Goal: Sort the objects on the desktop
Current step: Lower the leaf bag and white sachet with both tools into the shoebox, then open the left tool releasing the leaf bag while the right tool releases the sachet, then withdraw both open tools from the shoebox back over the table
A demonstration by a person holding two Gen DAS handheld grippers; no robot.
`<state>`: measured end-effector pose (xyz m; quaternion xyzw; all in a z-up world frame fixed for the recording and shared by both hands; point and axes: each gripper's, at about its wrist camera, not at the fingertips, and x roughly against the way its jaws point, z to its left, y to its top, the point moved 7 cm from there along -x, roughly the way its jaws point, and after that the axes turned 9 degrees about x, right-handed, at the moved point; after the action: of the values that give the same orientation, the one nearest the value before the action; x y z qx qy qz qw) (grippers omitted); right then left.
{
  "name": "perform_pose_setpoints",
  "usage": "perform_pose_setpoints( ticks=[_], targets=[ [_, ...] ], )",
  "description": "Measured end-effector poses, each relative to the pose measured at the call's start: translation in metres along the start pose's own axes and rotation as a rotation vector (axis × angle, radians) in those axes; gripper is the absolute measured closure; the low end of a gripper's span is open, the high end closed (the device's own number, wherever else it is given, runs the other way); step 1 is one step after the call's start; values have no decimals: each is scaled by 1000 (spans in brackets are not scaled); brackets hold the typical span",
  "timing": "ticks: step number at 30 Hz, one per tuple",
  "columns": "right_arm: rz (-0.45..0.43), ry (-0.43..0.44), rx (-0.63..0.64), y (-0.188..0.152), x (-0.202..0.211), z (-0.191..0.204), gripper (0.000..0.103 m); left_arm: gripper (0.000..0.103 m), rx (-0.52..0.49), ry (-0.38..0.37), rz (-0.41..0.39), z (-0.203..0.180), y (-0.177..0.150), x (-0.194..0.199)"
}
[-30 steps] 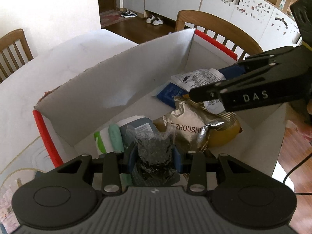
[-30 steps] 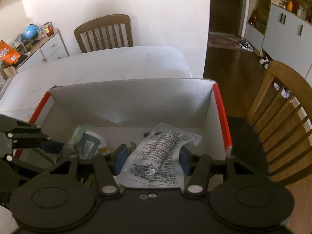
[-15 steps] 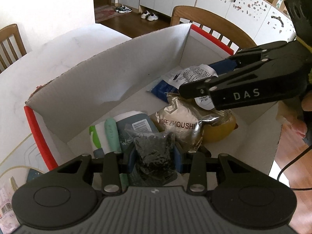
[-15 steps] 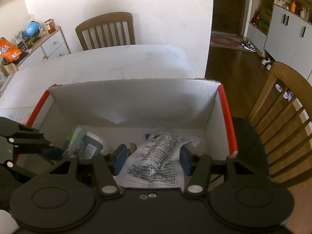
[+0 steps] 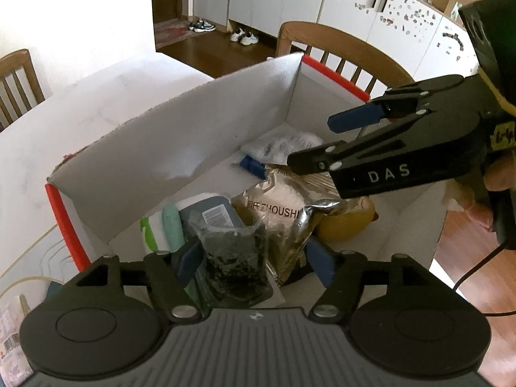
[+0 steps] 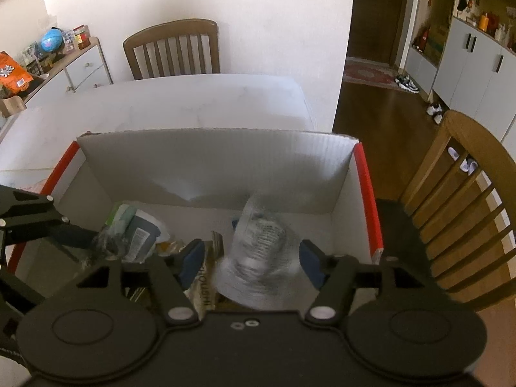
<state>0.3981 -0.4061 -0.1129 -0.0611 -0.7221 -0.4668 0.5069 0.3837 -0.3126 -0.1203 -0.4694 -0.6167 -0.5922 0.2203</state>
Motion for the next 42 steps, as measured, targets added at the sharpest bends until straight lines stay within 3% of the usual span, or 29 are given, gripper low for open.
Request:
perform_pose_setpoints(
  ticks=[24,37,42],
  targets=[
    [-46,4,21,3,35,19,27,22,45,2,-81,1,-4,37],
    [-61,-4,20,5,53,46,26,21,50,-22,-114,9,-18,64],
    [-73,3,15,8,59,62,21,20,60,-41,-134,17,-24,78]
  ],
)
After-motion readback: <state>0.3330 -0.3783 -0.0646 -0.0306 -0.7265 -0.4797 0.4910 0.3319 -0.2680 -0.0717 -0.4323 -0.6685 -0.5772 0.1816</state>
